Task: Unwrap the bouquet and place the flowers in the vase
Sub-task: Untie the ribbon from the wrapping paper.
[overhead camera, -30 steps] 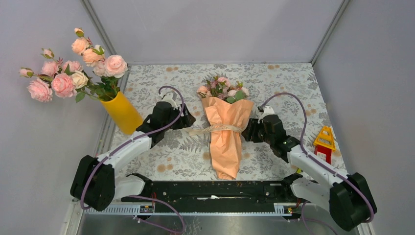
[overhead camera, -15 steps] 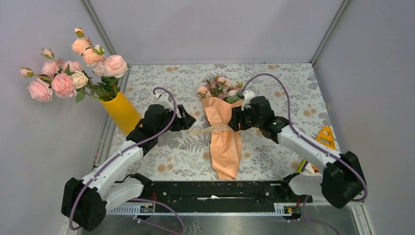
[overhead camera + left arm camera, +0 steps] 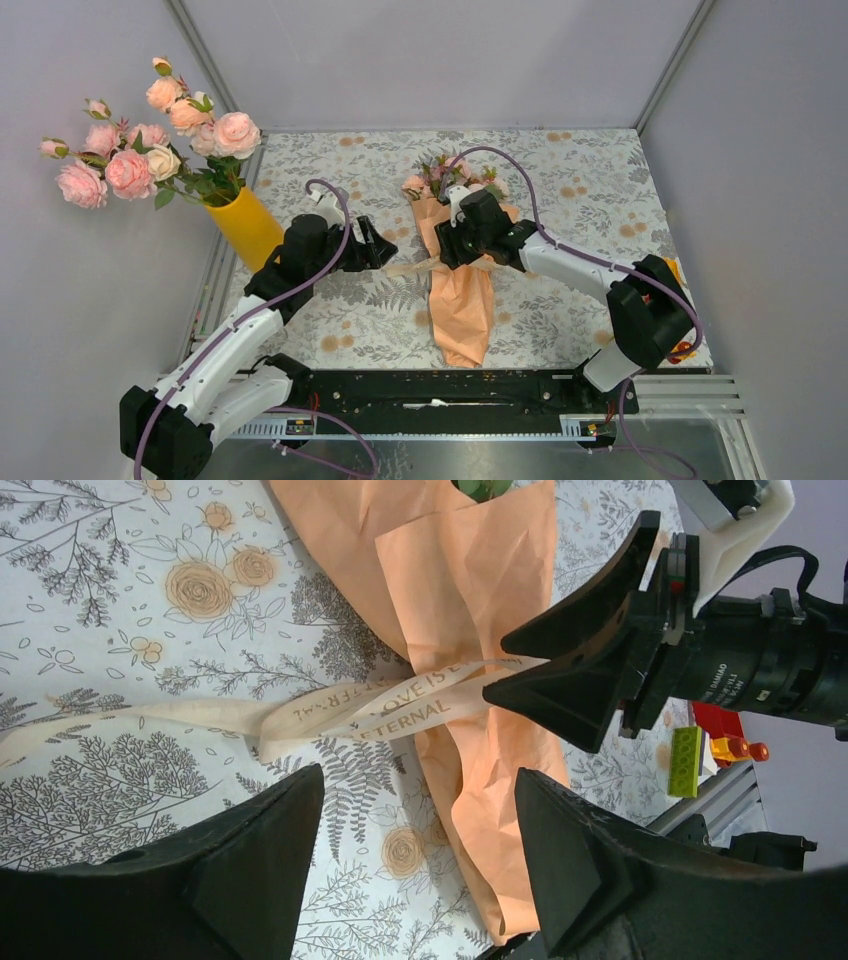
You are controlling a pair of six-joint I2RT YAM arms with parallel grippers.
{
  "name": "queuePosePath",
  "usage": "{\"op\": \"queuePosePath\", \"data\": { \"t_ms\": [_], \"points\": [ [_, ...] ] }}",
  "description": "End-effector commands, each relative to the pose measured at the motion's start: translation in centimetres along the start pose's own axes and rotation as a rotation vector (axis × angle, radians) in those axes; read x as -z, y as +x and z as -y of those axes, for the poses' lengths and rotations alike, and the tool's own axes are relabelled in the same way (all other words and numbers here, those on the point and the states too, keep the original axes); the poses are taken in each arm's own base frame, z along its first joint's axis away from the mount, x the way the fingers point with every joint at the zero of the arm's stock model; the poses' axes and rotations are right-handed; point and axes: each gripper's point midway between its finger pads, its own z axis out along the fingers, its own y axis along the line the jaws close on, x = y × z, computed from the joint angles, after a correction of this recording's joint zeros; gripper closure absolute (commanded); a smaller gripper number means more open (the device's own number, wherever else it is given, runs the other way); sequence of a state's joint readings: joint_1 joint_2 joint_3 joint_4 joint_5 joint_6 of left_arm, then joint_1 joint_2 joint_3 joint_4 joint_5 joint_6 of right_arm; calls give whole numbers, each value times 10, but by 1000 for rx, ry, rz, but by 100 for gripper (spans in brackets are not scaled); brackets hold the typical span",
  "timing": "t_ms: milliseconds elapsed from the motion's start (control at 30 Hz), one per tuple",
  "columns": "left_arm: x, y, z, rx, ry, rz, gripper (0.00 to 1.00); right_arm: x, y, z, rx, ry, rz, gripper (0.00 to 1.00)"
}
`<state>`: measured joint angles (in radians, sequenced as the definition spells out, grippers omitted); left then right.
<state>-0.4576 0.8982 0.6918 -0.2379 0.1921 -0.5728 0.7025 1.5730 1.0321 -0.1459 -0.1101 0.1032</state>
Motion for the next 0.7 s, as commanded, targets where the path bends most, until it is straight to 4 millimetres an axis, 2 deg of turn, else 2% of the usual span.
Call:
{"op": "queuePosePath", "data": {
  "t_ms": [0,167,467,533,600,667],
  "points": [
    [6,-11,11,-19,41,26,26,-4,-13,2,52,35,10,44],
    [5,-12,10,-18,38,27,27,-9,-11,4,55,49,-2,46],
    [6,-11,8,-23,25,20,27,-14,-12,6,53,65,-2,63],
    [6,-10,8,-25,24,19,27,-14,-13,7,52,71,2,70],
    [6,-11,7,-28,21,21,27,-12,-14,7,48,76,14,83],
    [5,-10,6,-34,21,18,27,-9,-17,7,38,79,34,91]
  ]
}}
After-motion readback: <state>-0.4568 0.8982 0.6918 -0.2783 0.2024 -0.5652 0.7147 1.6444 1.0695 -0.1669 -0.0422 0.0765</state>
